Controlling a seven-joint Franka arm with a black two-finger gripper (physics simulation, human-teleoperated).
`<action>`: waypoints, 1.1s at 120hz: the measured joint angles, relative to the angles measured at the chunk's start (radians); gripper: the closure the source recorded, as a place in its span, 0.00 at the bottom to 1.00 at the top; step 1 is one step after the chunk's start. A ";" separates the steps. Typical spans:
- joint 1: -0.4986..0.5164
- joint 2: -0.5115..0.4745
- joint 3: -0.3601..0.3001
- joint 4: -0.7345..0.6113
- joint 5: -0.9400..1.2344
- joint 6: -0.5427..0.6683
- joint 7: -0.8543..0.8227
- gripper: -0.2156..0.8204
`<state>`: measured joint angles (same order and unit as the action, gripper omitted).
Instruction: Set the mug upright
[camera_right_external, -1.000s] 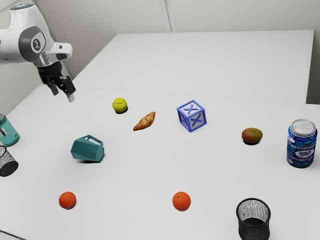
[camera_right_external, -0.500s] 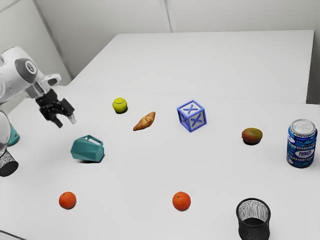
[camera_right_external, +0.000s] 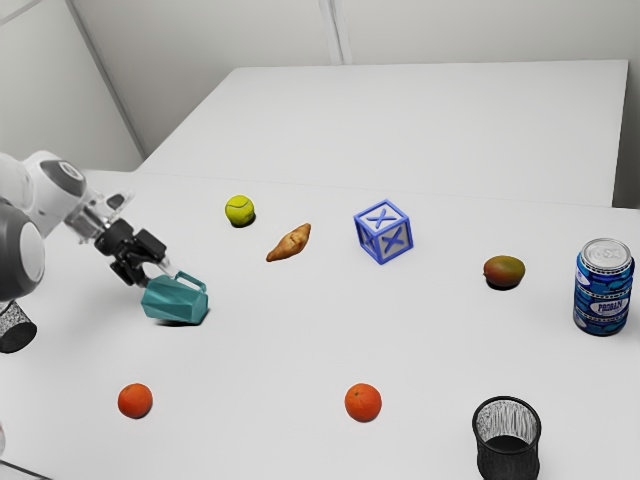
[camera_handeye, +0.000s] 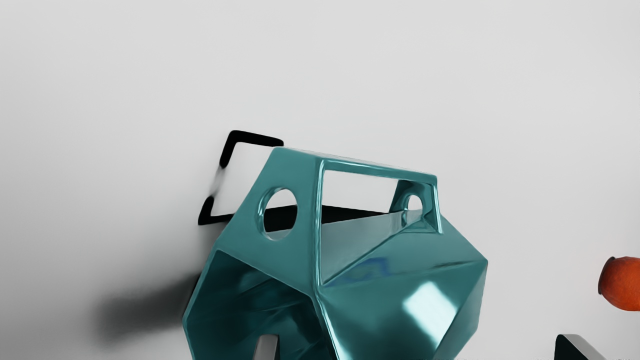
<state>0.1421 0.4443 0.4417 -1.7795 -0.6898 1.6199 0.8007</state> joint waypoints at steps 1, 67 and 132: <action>0.000 0.001 0.000 -0.001 -0.001 -0.001 0.002 0.21; 0.000 0.004 0.000 -0.036 -0.070 -0.010 0.059 0.76; -0.003 -0.073 -0.007 -0.079 -0.108 -0.054 0.073 0.94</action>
<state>0.1391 0.3712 0.4350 -1.8588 -0.7974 1.5654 0.8735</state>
